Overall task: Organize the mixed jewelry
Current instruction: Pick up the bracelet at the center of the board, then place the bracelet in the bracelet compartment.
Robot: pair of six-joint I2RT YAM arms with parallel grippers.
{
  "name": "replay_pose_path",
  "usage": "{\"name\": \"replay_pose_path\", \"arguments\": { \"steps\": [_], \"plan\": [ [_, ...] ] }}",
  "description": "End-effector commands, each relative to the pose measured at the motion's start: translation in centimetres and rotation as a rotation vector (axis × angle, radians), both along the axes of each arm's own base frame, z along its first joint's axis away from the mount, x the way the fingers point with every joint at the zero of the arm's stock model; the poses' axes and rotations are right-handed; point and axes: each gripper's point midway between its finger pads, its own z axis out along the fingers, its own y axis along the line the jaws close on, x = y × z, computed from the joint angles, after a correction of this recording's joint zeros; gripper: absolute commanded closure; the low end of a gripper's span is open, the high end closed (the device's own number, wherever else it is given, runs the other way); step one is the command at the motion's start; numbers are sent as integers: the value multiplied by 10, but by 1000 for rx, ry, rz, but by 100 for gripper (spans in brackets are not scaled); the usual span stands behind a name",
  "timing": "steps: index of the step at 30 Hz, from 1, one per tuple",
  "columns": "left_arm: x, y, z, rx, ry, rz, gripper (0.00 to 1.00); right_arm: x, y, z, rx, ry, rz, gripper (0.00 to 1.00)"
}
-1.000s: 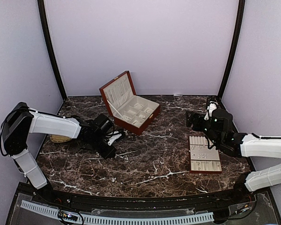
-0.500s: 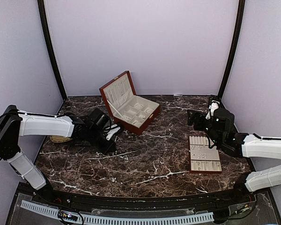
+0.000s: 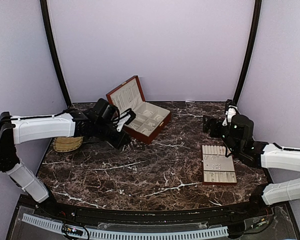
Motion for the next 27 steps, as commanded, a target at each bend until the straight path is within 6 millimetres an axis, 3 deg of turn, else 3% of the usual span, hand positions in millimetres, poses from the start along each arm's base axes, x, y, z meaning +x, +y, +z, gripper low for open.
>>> {"name": "replay_pose_path", "arguments": {
  "steps": [1, 11, 18, 27],
  "plan": [
    [26, -20, 30, -65, -64, 32, 100, -1, -7, 7, 21, -30, -21, 2],
    [100, -58, 64, -134, -183, 122, 100, -6, -9, -1, 38, -12, -12, 2],
    [143, -52, 73, -169, -242, 189, 100, -14, -16, -6, 64, -9, -22, 2],
    [184, -46, 81, -234, -294, 203, 100, -16, -17, -12, 82, 3, -21, 2]
  ]
}}
